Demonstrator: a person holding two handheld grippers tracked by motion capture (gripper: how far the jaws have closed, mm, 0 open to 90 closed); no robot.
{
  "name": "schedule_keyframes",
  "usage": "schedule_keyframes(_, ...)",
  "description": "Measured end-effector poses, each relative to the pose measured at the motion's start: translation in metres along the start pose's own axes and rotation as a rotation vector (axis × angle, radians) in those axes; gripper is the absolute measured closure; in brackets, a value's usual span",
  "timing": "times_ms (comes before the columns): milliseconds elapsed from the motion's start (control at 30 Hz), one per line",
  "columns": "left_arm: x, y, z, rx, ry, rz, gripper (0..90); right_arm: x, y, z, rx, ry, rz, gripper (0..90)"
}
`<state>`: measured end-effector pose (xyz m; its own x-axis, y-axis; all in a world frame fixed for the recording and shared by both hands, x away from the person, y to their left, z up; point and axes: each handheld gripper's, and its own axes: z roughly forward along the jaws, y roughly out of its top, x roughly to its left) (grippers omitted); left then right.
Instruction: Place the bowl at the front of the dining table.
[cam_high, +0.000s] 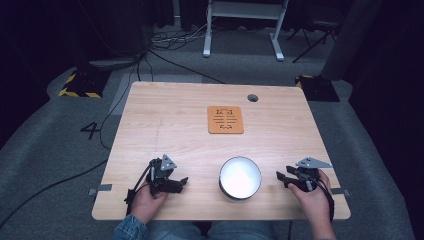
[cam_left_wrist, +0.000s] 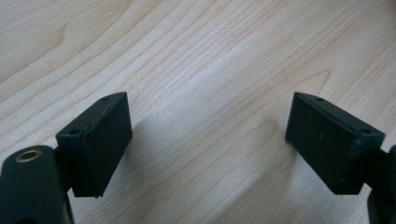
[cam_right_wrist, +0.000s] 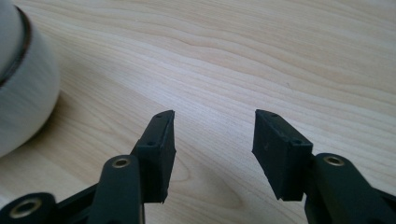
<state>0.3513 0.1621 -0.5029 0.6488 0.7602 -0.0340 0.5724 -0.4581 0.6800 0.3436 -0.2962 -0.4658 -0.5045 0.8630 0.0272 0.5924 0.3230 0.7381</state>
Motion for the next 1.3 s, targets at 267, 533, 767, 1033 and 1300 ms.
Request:
schedule_keyframes(267, 0.0, 0.0, 0.0, 0.0, -0.002, -0.001, 14.7, 0.008, 0.017, -0.021, -0.009, 0.012, -0.046, 50.2)
schedule_keyframes(533, 0.0, 0.0, 0.0, 0.002, 0.001, -0.002, 14.6, 0.021, 0.036, -0.033, -0.011, 0.034, -0.087, 50.3)
schedule_keyframes(767, 0.0, 0.0, 0.0, 0.002, 0.0, -0.003, 14.6, 0.036, 0.056, -0.046, -0.044, 0.056, -0.108, 51.1)
schedule_keyframes(1033, 0.0, 0.0, 0.0, 0.002, 0.001, -0.002, 14.7, 0.054, 0.075, -0.055, -0.064, 0.095, -0.13, 51.6)
schedule_keyframes(1300, 0.0, 0.0, 0.0, 0.002, 0.001, -0.002, 14.6, 0.066, 0.085, -0.056, -0.068, 0.137, -0.137, 51.9)
